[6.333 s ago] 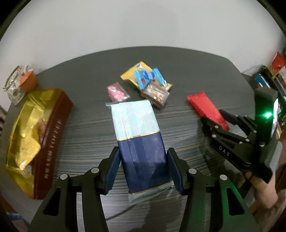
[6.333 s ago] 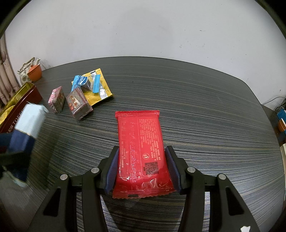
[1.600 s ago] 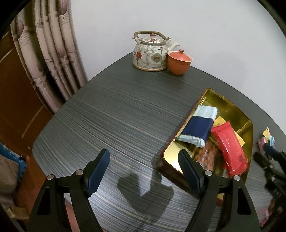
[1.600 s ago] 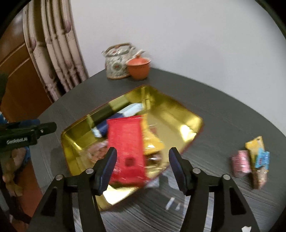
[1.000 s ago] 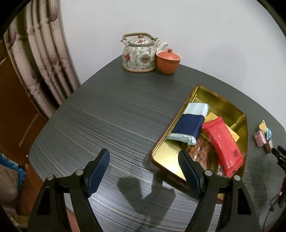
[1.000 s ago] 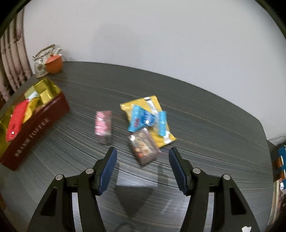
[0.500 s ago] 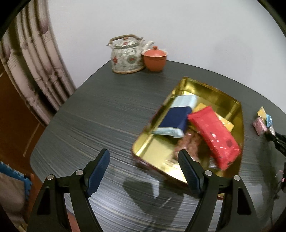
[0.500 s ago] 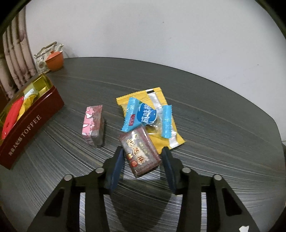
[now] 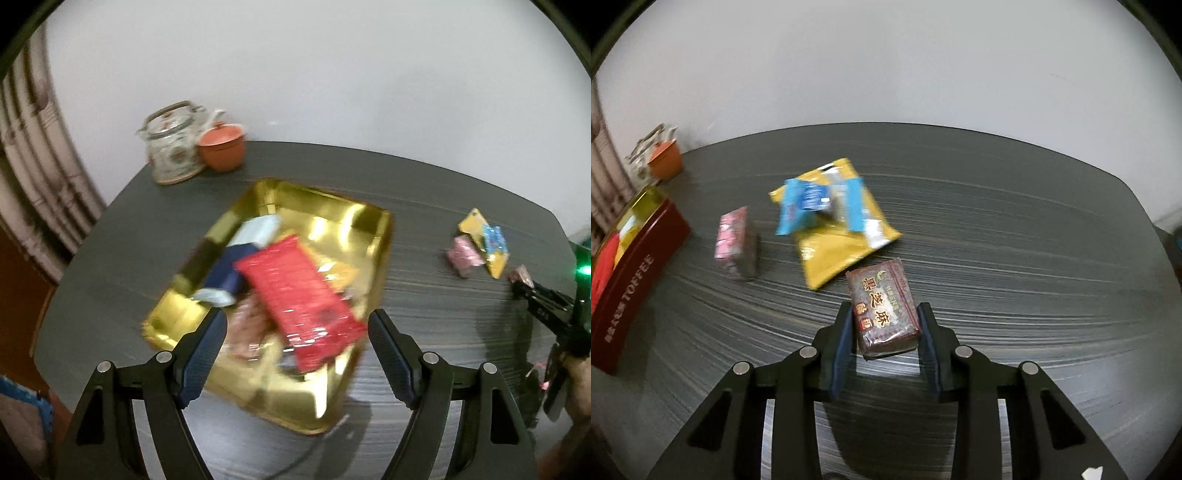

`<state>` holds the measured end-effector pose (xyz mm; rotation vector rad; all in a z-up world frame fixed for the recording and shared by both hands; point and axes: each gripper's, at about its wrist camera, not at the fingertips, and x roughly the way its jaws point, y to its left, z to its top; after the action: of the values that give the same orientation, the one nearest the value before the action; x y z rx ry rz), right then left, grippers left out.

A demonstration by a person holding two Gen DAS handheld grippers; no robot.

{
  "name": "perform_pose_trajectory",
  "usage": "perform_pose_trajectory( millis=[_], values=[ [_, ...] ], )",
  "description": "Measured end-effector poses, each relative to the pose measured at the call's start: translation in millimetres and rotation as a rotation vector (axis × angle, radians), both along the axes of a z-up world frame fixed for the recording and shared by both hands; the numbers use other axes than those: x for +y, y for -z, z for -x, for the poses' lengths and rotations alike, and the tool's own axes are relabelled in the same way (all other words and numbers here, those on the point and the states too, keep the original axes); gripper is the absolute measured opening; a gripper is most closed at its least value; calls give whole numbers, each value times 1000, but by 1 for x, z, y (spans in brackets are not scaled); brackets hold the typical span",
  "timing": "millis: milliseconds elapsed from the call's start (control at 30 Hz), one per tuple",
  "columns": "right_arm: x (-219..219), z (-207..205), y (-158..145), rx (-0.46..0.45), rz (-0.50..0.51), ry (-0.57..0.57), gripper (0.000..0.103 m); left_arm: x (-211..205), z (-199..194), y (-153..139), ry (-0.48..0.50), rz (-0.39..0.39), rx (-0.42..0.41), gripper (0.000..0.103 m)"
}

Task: Organize snacks
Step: 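Grasp the brown printed box with the right tool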

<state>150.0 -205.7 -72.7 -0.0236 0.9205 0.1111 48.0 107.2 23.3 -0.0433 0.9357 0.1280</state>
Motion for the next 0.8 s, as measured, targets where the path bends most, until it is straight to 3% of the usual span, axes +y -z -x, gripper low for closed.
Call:
perform_pose_trajectory(
  millis=[300, 800],
  values=[
    [-20, -15, 3, -23, 62, 147, 31, -70, -30, 14, 40, -27, 28, 79],
    [-24, -21, 7, -15, 32, 158, 32, -147, -85, 51, 116, 74, 66, 79]
  ],
)
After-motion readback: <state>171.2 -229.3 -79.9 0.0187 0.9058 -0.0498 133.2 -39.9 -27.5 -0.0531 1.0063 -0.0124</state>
